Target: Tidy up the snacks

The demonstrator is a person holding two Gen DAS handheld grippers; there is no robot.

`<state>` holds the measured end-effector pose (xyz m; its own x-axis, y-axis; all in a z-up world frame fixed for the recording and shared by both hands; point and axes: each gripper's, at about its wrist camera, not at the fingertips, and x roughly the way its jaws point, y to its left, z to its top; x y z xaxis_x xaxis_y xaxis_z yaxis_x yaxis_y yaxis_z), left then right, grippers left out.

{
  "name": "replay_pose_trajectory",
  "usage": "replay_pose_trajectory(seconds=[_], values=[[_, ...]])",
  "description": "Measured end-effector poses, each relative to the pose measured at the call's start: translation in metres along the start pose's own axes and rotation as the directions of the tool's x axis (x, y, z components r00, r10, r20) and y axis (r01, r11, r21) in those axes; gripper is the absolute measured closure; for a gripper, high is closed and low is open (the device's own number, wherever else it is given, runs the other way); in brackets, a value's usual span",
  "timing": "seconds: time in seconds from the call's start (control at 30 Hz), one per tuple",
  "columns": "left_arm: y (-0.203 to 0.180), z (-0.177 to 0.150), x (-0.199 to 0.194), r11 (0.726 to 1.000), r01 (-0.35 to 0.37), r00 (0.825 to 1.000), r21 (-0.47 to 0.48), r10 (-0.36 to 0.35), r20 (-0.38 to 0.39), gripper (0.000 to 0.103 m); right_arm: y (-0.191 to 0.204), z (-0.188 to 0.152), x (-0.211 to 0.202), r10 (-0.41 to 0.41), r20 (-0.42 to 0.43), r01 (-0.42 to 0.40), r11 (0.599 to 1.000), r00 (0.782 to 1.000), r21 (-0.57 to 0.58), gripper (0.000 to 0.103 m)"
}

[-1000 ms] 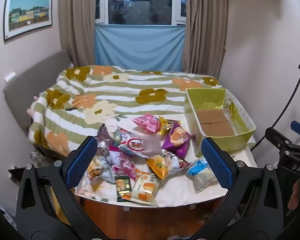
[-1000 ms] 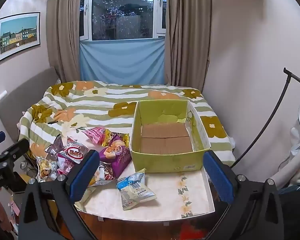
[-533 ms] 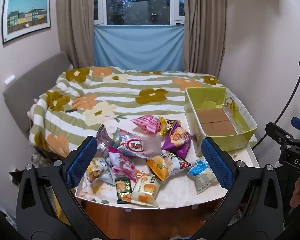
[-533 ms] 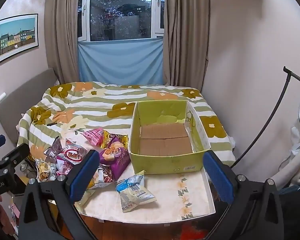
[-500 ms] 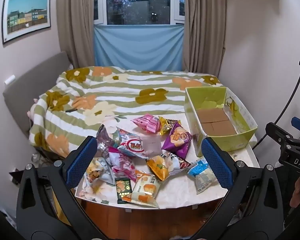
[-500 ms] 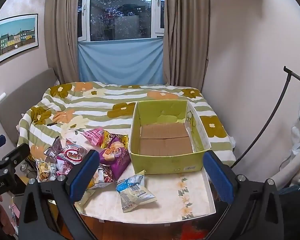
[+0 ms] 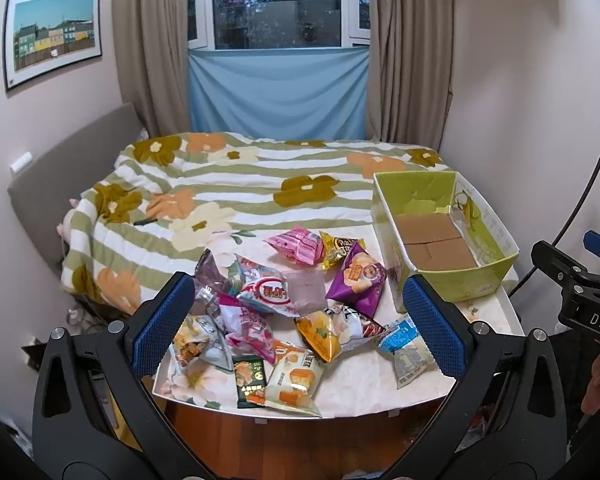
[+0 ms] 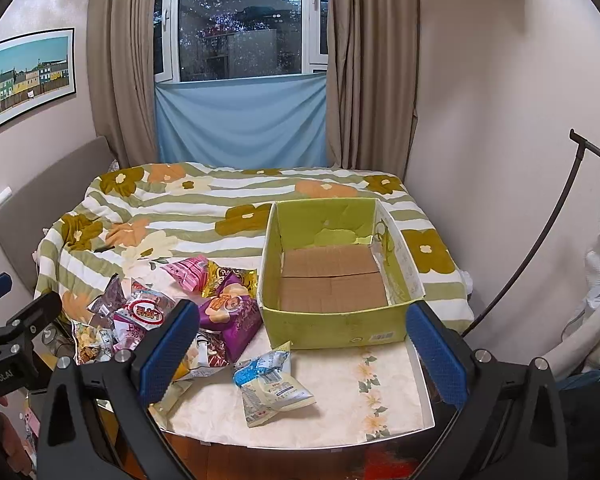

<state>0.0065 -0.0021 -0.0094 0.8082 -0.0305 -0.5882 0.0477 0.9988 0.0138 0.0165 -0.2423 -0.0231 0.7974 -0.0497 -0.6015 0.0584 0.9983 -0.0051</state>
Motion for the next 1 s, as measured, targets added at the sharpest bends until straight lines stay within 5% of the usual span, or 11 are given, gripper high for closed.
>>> replay_pose_trajectory(seconds=[1.0], values=[[-0.0015, 0.0003, -0.0016, 1.0, 0.007, 1.0, -0.006, -0.007, -0.002, 0.0, 0.0008, 0.0, -0.0003, 0.004, 0.001, -0.004, 1.0, 1.0, 0.005, 0.0]])
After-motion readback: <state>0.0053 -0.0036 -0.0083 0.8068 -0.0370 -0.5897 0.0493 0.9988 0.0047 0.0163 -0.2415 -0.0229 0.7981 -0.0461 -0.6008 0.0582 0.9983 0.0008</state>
